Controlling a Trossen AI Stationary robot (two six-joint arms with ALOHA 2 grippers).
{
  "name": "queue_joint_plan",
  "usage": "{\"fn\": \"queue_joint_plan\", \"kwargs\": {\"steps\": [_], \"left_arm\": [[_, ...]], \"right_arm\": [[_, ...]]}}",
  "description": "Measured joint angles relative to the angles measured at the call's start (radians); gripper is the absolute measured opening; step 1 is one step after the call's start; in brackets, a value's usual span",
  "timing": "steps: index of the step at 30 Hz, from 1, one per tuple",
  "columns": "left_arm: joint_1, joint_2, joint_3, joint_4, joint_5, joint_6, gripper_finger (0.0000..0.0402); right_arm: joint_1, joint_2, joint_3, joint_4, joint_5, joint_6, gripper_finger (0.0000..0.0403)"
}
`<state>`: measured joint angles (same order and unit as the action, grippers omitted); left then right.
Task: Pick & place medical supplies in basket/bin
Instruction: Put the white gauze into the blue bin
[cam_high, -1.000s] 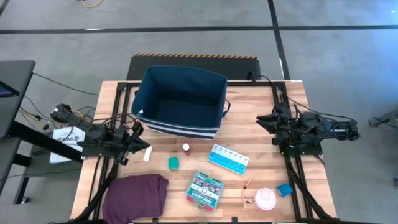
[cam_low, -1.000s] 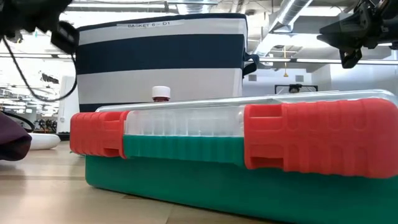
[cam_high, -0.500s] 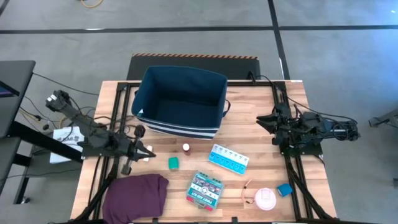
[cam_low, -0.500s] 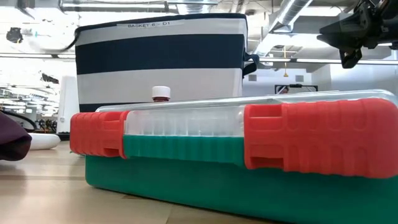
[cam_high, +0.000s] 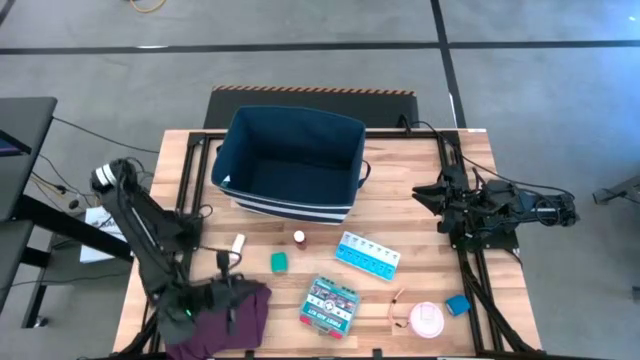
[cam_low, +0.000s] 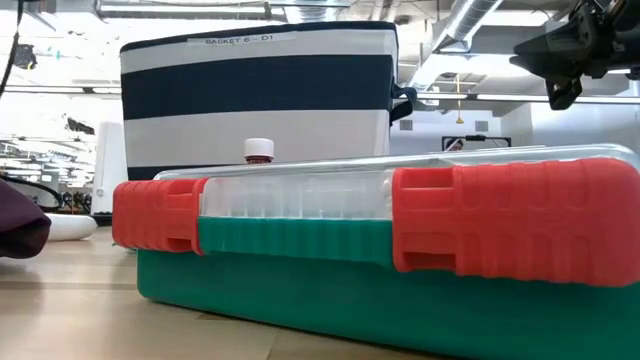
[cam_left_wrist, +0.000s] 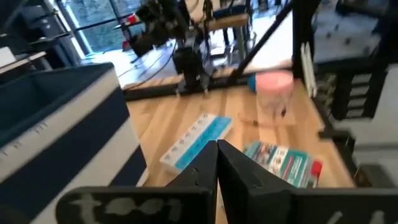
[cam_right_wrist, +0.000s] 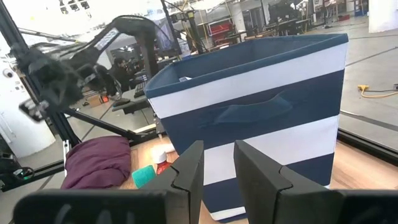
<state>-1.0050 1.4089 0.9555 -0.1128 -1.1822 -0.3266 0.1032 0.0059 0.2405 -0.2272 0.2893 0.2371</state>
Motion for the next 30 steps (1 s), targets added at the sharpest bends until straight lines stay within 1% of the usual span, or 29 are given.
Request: {"fn": "queue_joint_plan", "kwargs": {"steps": [4, 8, 13, 16, 18, 21, 24, 26, 28, 30], "left_arm": [[0.009, 0.072, 0.04, -0.037, -0.036, -0.013, 0.0003], [0.028, 0.082, 0.06, -0.042, -0.016, -0.039, 0.002], [0.041, 0.081, 0.08, -0.039, 0.001, -0.054, 0.0056], [0.068, 0.081, 0.084, -0.042, 0.032, -0.128, 0.008], [0.098, 0.081, 0.084, -0.075, 0.072, -0.242, 0.0093], [0.147, 0.081, 0.084, -0.206, 0.18, -0.506, 0.0102], [0.199, 0.081, 0.084, -0.44, 0.298, -0.821, 0.01], [0.23, 0.081, 0.084, -0.627, 0.397, -0.992, 0.0095], [0.25, 0.081, 0.084, -0.801, 0.481, -1.115, 0.0089], [0.259, 0.081, 0.084, -0.937, 0.54, -1.187, 0.0084]], "right_arm": [[0.0, 0.0, 0.0, 0.0, 0.0, 0.0, 0.0082], [0.0, 0.0, 0.0, 0.003, 0.0, 0.016, 0.0082], [0.0, 0.0, 0.0, 0.003, 0.0, 0.119, 0.0082], [0.0, 0.0, 0.0, 0.003, 0.0, 0.2, 0.0082], [0.0, 0.0, 0.0, 0.003, 0.0, 0.207, 0.0082], [0.0, 0.0, 0.0, 0.003, 0.0, 0.208, 0.0082], [0.0, 0.0, 0.0, 0.003, 0.0, 0.207, 0.0082], [0.0, 0.0, 0.0, 0.003, 0.0, 0.203, 0.0082], [0.0, 0.0, 0.0, 0.003, 0.0, 0.201, 0.0082], [0.0, 0.0, 0.0, 0.003, 0.0, 0.201, 0.0082]]}}
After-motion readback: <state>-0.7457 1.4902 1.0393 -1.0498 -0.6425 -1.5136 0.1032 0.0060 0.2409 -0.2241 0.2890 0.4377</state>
